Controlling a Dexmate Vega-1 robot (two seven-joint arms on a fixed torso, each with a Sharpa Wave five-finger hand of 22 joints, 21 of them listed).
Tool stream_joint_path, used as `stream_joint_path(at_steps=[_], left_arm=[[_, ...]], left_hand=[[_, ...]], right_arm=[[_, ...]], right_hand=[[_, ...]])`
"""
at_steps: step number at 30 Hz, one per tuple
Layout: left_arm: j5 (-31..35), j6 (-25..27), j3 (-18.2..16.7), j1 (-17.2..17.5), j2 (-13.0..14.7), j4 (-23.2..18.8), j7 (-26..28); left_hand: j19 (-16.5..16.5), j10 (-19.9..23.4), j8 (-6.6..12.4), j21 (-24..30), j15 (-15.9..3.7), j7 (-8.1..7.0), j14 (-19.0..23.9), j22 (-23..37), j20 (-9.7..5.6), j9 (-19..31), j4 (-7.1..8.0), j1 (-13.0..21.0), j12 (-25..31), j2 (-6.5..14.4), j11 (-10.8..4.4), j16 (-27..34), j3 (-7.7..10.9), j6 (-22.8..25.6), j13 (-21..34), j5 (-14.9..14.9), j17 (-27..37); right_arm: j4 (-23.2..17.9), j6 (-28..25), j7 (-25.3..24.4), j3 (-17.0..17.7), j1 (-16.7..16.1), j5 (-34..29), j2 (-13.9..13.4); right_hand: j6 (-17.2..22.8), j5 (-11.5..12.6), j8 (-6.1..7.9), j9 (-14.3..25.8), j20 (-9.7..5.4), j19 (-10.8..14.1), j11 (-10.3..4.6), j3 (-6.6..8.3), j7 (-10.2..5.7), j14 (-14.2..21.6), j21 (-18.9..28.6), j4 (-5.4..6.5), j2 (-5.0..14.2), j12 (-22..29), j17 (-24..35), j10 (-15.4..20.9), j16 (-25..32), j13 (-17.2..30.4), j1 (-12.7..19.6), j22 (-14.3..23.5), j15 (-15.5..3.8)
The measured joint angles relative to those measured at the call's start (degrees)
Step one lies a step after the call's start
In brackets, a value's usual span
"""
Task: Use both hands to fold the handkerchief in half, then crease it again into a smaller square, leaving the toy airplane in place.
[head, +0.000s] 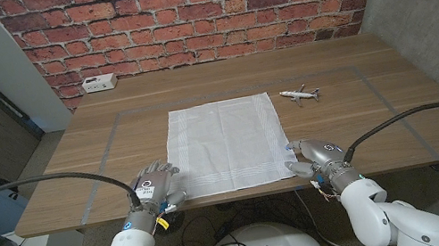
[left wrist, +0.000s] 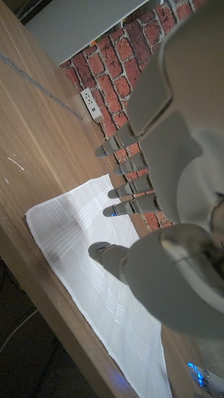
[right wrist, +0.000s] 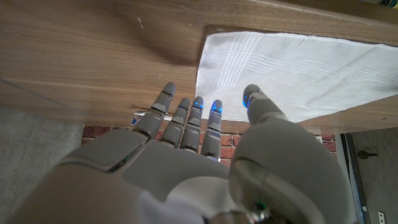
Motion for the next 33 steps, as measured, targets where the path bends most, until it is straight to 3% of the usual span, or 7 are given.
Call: stream_joint_path(at_steps=[8,13,16,17,20,24,33], left_arm=[[8.74,0.44,1.29,-1.30,-1.18,1.40,-8.00],[13.86,-0.27,0.65,-0.77,-2.80,2.46,-12.34],[17.10,-1.11,-0.21,-0.07,-4.05,3.11,-15.03],[18.19,-1.39,-0.63,0.26,-4.63,3.38,-15.93],[21.22,-2.52,-1.90,1.26,-6.26,4.01,-18.09],[25.05,-4.48,-3.80,2.72,-8.58,4.85,-20.71],[30.88,-9.45,-8.51,5.99,-14.80,6.72,-24.27]], left_hand=[[0.00,-0.66,0.40,0.00,0.54,-0.52,-0.54,0.00,0.00,-0.01,0.19,3.05,-0.55,-3.05,-0.21,0.00,-0.95,2.60,0.00,0.58,0.05],[-0.03,-2.43,0.40,-0.38,0.77,-1.33,-2.01,0.01,-0.03,0.22,0.49,5.83,-1.14,-4.48,-0.29,-0.23,-1.73,4.19,0.00,0.83,0.12],[-0.23,-2.61,0.89,-0.38,0.65,-2.53,-2.47,0.15,-0.22,0.26,0.50,6.94,-1.14,-5.13,-0.13,-0.23,-2.21,5.39,0.00,1.22,0.12],[-0.23,-2.82,1.10,-0.38,0.63,-2.85,-2.49,0.15,-0.22,0.26,0.52,7.26,-1.14,-5.46,-0.33,-0.23,-2.23,6.26,0.00,1.30,0.12],[-0.23,-2.90,1.23,-0.38,0.84,-4.06,-2.71,0.15,-0.22,0.26,0.73,8.33,-1.14,-5.39,-0.42,-0.23,-2.44,8.07,0.00,1.50,0.12],[-0.23,-2.91,1.62,-0.38,0.93,-5.12,-2.80,0.15,-0.22,0.26,0.97,9.35,-1.13,-4.98,-0.41,-0.23,-2.68,9.44,-0.01,1.50,0.11],[0.08,-2.90,1.59,-0.38,0.93,-5.44,-2.80,0.15,-0.53,0.26,0.99,10.93,-1.13,-4.60,-0.41,-0.23,-2.69,10.14,-0.01,1.50,0.11]], right_arm=[[0.27,-5.14,2.55,-5.22,3.50,-5.73,1.22],[0.32,-8.40,4.85,-8.89,6.40,-8.54,1.72],[0.31,-10.30,6.32,-10.92,8.16,-9.91,1.92],[0.30,-11.02,6.81,-11.66,8.81,-10.35,1.99],[0.30,-12.68,7.86,-13.55,10.44,-11.35,2.14],[0.37,-13.90,8.40,-15.55,12.16,-11.94,2.29],[1.25,-15.24,8.46,-17.29,14.15,-11.03,2.31]], right_hand=[[2.20,0.44,0.45,0.04,-0.25,0.64,-0.75,-0.78,-0.63,0.59,0.00,-0.11,-2.83,-0.34,0.00,0.72,-0.24,0.08,4.23,-0.01,-0.02],[2.14,1.12,-0.07,0.04,-1.31,0.13,-2.99,-1.65,-1.52,-0.75,-0.12,0.33,-4.44,-1.38,0.17,-0.73,-1.11,0.15,7.61,-0.01,-0.01],[1.82,1.85,-0.46,0.30,-2.19,-0.76,-4.17,-2.52,-4.96,-2.16,-0.54,0.89,-4.08,-1.60,0.39,-1.92,-1.39,0.31,10.98,-0.01,0.01],[1.81,1.93,-0.52,0.31,-2.39,-0.96,-4.54,-2.80,-5.41,-2.48,-0.54,1.05,-4.00,-1.60,0.43,-2.35,-1.39,0.41,12.01,-0.01,0.01],[1.89,2.17,-0.59,0.46,-2.68,-1.26,-5.35,-3.33,-5.47,-3.07,-0.53,1.12,-3.63,-1.81,0.43,-3.35,-1.39,0.42,14.50,-0.01,0.05],[4.00,2.17,-0.17,0.57,-2.68,-1.26,-5.66,-3.57,-7.54,-3.14,-0.53,0.88,-3.13,-1.81,0.43,-3.65,-1.39,0.42,16.89,-0.01,-0.02],[4.84,2.56,-0.43,0.56,-3.26,-1.84,-7.39,-5.12,-9.04,-4.68,-0.75,1.39,-3.37,-2.01,0.70,-6.01,-1.39,0.42,19.31,-0.02,0.07]])
